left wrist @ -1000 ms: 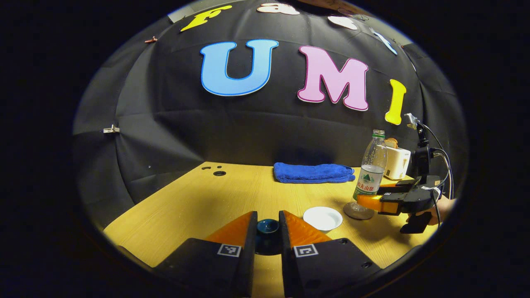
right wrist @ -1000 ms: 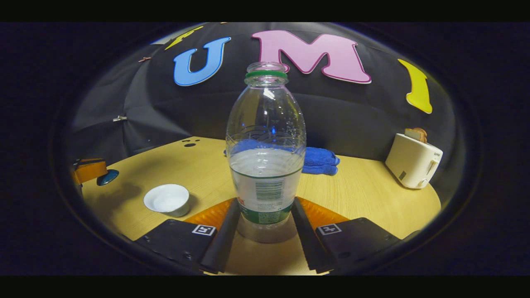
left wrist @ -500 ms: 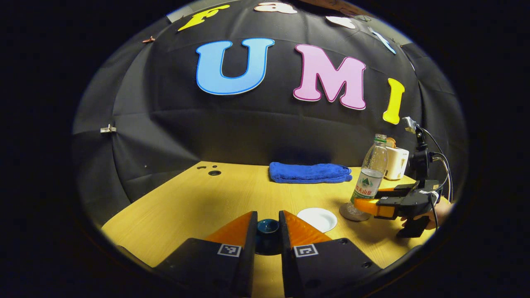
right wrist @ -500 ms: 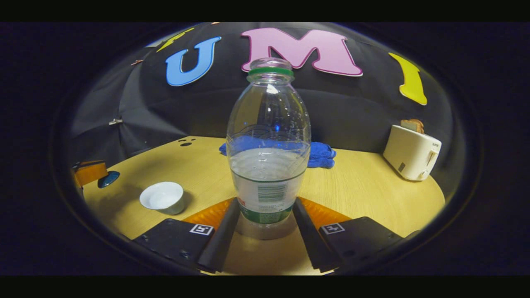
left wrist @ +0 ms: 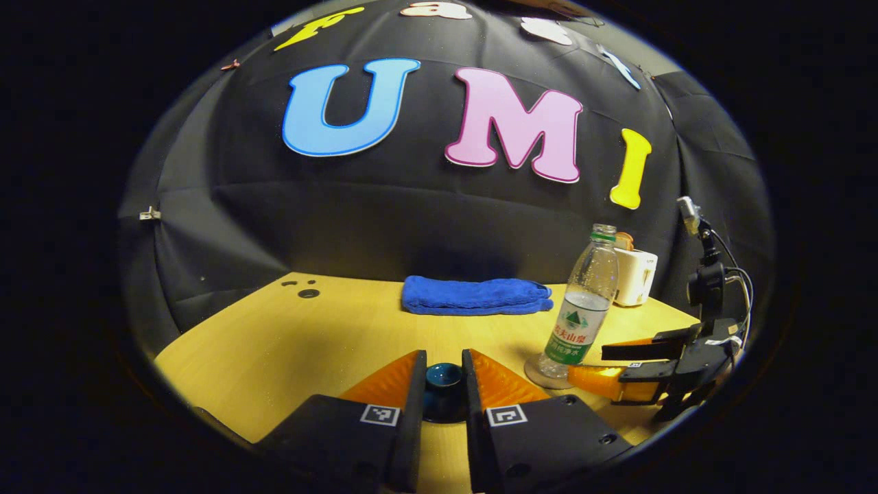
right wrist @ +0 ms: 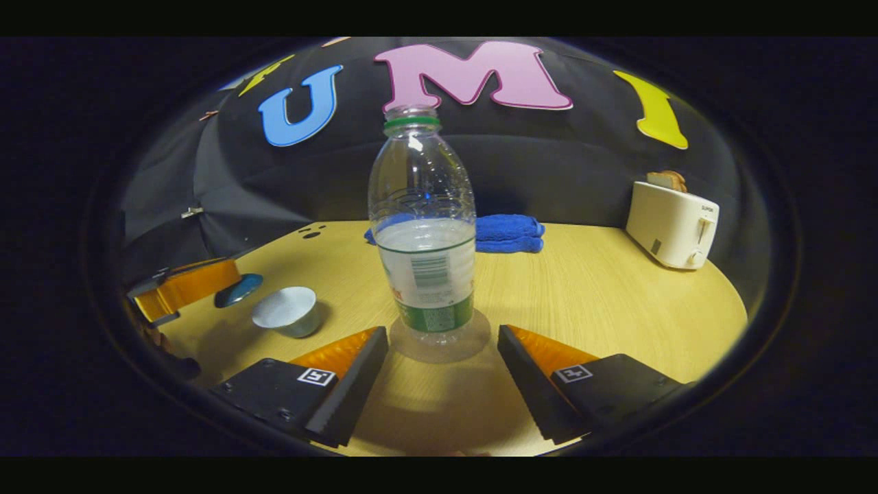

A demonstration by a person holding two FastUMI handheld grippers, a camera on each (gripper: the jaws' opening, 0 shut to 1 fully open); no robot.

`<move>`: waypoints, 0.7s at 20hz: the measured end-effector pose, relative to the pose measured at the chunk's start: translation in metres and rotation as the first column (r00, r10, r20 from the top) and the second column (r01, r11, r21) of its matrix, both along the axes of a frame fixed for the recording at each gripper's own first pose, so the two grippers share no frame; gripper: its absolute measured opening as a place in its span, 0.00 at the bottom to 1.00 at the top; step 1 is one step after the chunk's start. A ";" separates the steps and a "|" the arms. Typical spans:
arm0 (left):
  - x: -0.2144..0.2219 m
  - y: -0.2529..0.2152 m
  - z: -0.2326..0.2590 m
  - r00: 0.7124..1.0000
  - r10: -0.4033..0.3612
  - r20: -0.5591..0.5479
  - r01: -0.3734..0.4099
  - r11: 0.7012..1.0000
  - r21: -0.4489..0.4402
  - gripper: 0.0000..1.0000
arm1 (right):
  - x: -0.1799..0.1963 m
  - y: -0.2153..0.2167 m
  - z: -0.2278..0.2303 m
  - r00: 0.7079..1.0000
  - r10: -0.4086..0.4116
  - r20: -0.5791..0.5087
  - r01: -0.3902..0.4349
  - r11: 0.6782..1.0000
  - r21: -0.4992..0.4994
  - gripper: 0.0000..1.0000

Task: Open the teacup lid with one hand, grasp the water bottle and pour water into the teacup with the other hand; after pouring, place the water bottle on the coaster and then close the teacup lid.

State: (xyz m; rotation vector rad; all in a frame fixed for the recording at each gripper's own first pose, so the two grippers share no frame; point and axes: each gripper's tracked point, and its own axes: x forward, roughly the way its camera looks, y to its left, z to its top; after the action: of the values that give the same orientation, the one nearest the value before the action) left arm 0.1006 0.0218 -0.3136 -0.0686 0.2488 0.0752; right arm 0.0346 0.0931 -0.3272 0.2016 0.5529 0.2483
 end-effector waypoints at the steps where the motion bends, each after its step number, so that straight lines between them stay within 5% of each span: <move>1: 0.004 -0.004 -0.004 1.000 -0.010 -0.006 0.010 1.000 0.006 0.32 | -0.005 -0.004 0.003 1.000 -0.007 0.001 0.007 1.000 0.004 0.99; 12: 0.025 -0.014 -0.033 0.999 -0.018 -0.050 0.019 0.999 0.026 0.30 | -0.015 -0.031 0.018 0.996 -0.091 0.003 0.090 0.993 0.080 0.99; 14: 0.025 -0.013 -0.035 0.998 -0.011 -0.055 0.014 0.999 0.039 0.39 | -0.015 -0.033 0.019 0.996 -0.091 0.008 0.090 0.993 0.073 0.99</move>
State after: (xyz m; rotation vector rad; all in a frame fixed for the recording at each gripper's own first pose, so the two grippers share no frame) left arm 0.1255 0.0084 -0.3485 -0.0260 0.3021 0.0696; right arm 0.0197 0.0597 -0.3078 0.2950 0.5224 0.1813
